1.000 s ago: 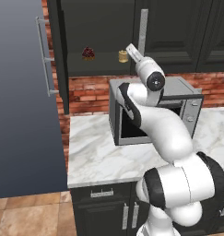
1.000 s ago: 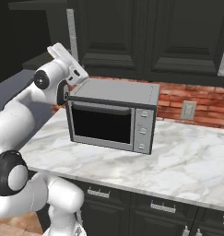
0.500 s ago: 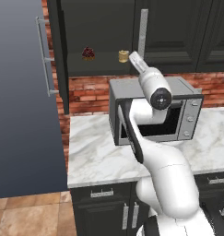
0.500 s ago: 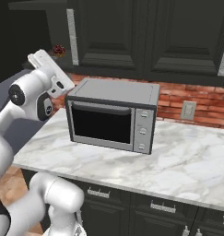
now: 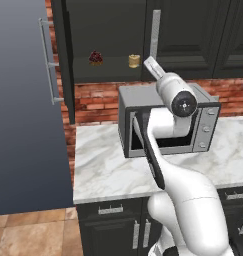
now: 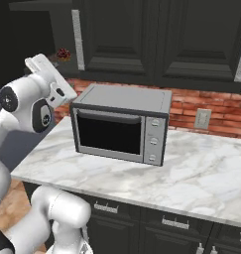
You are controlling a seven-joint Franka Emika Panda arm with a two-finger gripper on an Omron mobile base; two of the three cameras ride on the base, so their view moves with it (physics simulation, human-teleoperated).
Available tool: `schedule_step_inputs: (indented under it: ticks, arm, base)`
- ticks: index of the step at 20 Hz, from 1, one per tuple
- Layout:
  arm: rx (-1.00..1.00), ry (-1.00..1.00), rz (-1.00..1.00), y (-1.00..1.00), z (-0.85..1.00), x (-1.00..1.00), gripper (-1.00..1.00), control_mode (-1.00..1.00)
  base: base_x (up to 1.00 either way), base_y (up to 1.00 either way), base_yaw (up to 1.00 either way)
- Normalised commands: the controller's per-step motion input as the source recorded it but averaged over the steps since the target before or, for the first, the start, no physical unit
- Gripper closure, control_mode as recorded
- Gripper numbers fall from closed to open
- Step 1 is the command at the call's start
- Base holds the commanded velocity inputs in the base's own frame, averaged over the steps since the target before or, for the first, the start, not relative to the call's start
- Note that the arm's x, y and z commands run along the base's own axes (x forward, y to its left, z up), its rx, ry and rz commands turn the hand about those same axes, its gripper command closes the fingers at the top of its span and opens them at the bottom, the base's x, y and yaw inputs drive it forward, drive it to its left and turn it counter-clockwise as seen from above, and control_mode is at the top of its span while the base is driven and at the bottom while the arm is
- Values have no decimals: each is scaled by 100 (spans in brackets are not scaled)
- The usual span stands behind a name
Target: Pick the candle and candle from the dining table and place them in the open cabinet. Close the cabinet after placing the objects.
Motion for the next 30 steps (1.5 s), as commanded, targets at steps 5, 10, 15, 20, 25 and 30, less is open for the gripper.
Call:
schedule_step_inputs:
  ticks: [5, 10, 15, 20, 25, 30]
  arm:
    - [-4, 28, 1, 0, 0, -15, -100, -100]
    - [-15, 15, 6, 2, 0, -37, -100, -100]
    - [-24, 1, 19, 9, -5, -57, -100, -100]
    - [-28, 0, 30, 20, -16, -43, -100, -100]
    - [-34, 0, 26, 41, -24, -19, -100, -100]
    - [-39, 0, 22, 61, -22, -11, -100, -100]
  base:
    - [0, 0, 0]
    - [0, 0, 0]
    - [0, 0, 0]
    - [0, 0, 0]
    - [0, 0, 0]
    - [0, 0, 0]
